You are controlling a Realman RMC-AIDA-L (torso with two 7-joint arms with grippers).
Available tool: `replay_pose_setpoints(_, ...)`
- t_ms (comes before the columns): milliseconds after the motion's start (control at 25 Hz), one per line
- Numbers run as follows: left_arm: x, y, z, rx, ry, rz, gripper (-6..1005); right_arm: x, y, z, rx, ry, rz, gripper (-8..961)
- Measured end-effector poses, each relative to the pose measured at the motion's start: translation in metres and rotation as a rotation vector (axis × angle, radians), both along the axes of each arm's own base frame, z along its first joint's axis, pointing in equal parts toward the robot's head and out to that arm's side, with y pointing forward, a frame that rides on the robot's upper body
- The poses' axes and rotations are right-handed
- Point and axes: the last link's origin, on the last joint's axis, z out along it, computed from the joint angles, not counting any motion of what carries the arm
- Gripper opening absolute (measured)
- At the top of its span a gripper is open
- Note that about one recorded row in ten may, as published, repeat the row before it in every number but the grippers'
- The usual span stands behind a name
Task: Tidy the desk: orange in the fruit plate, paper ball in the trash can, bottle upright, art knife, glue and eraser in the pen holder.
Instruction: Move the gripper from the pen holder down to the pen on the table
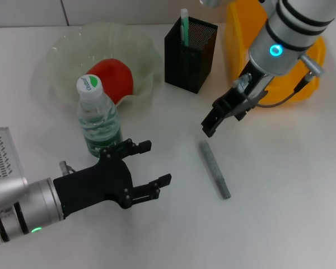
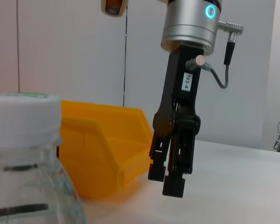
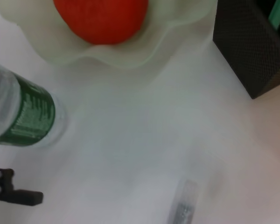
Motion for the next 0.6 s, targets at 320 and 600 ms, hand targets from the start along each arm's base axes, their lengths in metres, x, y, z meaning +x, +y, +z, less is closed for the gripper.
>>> replay_pose_setpoints(320,-0.003,-0.007,-0.001,0.041,0.027,-0.061,802,0.005,-0.005,-0.019,-0.024,0.017,-0.006,839)
replay_pose_setpoints(600,-0.002,-0.007,-0.001,0.036,0.022,-0.063,802,0.008,-0.006,-0.03,-0.028,-0.042,0.023,838)
